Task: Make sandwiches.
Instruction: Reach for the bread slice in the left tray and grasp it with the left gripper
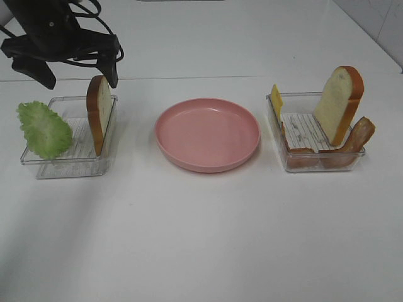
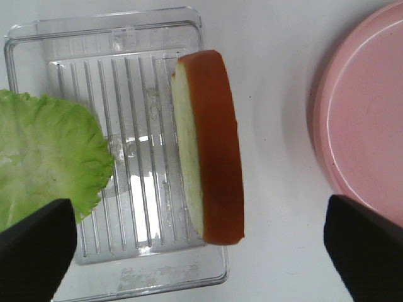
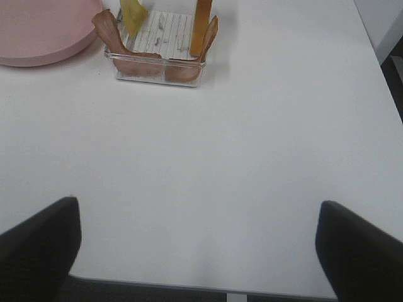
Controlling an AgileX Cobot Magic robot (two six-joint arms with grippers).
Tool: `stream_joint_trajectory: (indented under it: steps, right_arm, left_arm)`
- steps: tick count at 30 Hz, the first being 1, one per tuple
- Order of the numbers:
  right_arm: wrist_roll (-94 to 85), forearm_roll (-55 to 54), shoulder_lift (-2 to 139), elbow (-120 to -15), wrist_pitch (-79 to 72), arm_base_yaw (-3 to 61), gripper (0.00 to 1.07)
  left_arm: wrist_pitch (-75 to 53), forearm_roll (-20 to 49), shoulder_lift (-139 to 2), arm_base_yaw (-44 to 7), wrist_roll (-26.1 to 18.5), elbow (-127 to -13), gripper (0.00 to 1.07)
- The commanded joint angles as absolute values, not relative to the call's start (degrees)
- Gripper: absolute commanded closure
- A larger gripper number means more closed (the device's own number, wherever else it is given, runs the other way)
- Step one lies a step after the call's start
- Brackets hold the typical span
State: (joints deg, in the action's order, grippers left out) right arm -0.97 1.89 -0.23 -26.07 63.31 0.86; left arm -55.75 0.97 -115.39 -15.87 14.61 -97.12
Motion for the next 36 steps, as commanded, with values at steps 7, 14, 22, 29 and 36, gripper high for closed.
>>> stream_joint_trajectory:
  steps: [7, 14, 22, 29, 36]
  right_arm:
    - [-1.3, 1.9, -2.2, -26.0, 63.1, 0.7, 0.09]
    - [-1.3, 1.9, -2.2, -26.0, 63.1, 0.7, 0.09]
    - [-1.3, 1.9, -2.2, -26.0, 63.1, 0.7, 0.09]
    - [-1.3, 1.9, -2.2, -26.0, 63.1, 0.7, 0.09]
    - [-1.3, 1.9, -2.2, -26.0, 63.1, 0.7, 0.09]
  left_arm:
    - [-52.2, 0.9, -121.4, -16.1, 15.1, -98.0, 0.07]
    - [-49.8, 1.0, -123.0, -16.1, 15.1, -98.1, 0.07]
    - [-49.0, 1.4, -123.1, -16.1, 15.1, -98.1, 0.18]
    - [-49.2, 1.4, -123.1, -16.1, 15.1, -98.1, 0.71]
    - [-51.7, 1.1, -122.3, -16.1, 15.6, -98.2, 1.07]
